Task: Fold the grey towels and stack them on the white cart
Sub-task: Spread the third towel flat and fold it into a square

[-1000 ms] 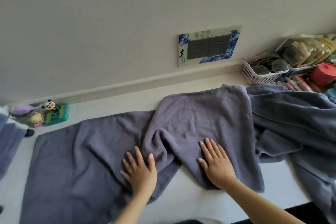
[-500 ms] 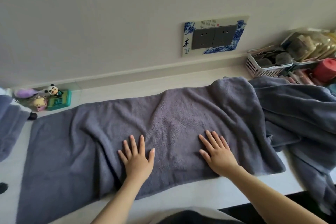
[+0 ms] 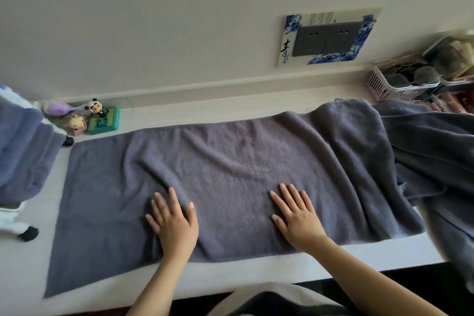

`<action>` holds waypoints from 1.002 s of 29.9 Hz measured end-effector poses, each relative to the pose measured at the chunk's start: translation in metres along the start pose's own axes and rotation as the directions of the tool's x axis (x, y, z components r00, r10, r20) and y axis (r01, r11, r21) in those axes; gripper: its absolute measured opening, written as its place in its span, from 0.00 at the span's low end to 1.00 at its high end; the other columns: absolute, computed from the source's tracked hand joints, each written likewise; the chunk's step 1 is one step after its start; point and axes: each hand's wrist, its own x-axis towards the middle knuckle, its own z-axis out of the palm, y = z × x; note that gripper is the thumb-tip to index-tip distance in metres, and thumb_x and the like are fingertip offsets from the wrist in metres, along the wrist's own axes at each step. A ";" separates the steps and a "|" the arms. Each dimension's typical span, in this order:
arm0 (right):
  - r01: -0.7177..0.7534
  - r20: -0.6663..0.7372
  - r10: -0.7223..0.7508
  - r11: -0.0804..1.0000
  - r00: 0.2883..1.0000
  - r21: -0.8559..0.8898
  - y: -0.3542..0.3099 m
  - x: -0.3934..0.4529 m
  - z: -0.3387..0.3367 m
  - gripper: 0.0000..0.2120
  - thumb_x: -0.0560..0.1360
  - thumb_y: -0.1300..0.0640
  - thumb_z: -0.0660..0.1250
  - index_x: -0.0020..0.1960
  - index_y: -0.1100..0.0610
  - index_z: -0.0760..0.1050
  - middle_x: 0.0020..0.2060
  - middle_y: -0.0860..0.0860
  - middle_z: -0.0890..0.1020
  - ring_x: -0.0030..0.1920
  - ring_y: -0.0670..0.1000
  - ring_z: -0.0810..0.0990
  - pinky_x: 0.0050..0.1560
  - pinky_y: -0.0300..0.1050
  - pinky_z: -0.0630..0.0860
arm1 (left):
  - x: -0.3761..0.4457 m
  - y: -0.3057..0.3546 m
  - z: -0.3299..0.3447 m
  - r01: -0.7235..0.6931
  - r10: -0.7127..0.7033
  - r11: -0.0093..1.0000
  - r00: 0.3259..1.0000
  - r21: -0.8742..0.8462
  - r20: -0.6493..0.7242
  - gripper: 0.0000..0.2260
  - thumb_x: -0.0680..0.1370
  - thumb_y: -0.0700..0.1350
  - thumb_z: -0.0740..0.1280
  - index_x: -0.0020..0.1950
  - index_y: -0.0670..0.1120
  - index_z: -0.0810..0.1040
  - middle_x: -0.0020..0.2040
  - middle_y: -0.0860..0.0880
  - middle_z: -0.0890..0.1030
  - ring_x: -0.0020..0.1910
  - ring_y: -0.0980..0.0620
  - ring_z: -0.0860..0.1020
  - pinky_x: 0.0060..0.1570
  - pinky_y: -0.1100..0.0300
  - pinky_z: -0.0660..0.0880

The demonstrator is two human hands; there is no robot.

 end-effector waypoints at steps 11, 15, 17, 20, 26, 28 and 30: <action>-0.146 0.075 0.140 0.986 0.987 0.080 -0.096 -0.003 0.004 0.31 0.79 0.38 0.40 0.71 0.52 0.66 0.68 0.57 0.71 0.69 0.59 0.69 0.71 0.51 0.45 | 0.006 -0.106 -0.030 0.089 -0.123 0.973 0.981 0.213 0.151 0.29 0.79 0.63 0.44 0.77 0.54 0.41 0.78 0.49 0.41 0.76 0.44 0.39 0.70 0.36 0.39; -0.144 0.047 0.141 0.988 0.989 0.059 -0.118 -0.007 0.002 0.38 0.70 0.33 0.30 0.77 0.47 0.44 0.76 0.53 0.46 0.76 0.56 0.43 0.72 0.51 0.34 | 0.006 -0.134 -0.043 0.038 -0.071 0.979 0.984 0.202 0.161 0.32 0.75 0.66 0.39 0.77 0.54 0.44 0.78 0.46 0.42 0.76 0.44 0.41 0.70 0.37 0.37; -0.127 0.073 0.123 0.990 0.990 0.054 -0.132 -0.011 0.007 0.41 0.64 0.29 0.20 0.74 0.45 0.32 0.74 0.50 0.36 0.74 0.53 0.32 0.70 0.51 0.30 | 0.008 -0.144 -0.048 0.039 -0.067 0.981 0.987 0.189 0.143 0.37 0.71 0.66 0.35 0.77 0.52 0.47 0.78 0.43 0.44 0.76 0.42 0.42 0.69 0.38 0.35; -0.172 0.086 0.167 0.984 0.982 0.056 -0.151 -0.017 0.018 0.43 0.60 0.30 0.15 0.72 0.46 0.29 0.75 0.51 0.37 0.74 0.55 0.33 0.69 0.52 0.29 | 0.010 -0.165 -0.053 0.017 -0.065 0.963 0.983 0.267 0.172 0.37 0.69 0.67 0.32 0.76 0.55 0.40 0.78 0.45 0.42 0.76 0.40 0.39 0.68 0.35 0.35; -0.215 0.063 0.212 0.976 0.975 0.044 -0.155 -0.019 0.018 0.44 0.57 0.29 0.13 0.71 0.44 0.27 0.76 0.51 0.38 0.75 0.55 0.35 0.72 0.53 0.33 | 0.011 -0.171 -0.060 0.000 -0.050 0.972 0.977 0.234 0.209 0.39 0.68 0.67 0.32 0.77 0.54 0.45 0.78 0.45 0.43 0.76 0.39 0.40 0.67 0.33 0.36; -0.222 0.061 0.219 0.974 0.974 0.055 -0.156 -0.018 0.014 0.44 0.60 0.27 0.19 0.73 0.43 0.32 0.76 0.51 0.40 0.76 0.54 0.36 0.72 0.54 0.34 | 0.011 -0.165 -0.060 0.003 -0.041 0.982 0.980 0.190 0.196 0.40 0.68 0.67 0.34 0.78 0.53 0.48 0.78 0.44 0.45 0.76 0.38 0.42 0.67 0.33 0.37; -0.228 0.032 0.226 0.971 0.974 0.073 -0.161 -0.020 0.009 0.40 0.66 0.31 0.27 0.76 0.44 0.40 0.77 0.51 0.43 0.76 0.53 0.38 0.72 0.52 0.33 | 0.011 -0.158 -0.063 -0.035 0.003 0.985 0.982 0.167 0.189 0.40 0.69 0.67 0.34 0.78 0.52 0.49 0.78 0.43 0.45 0.76 0.38 0.42 0.68 0.34 0.37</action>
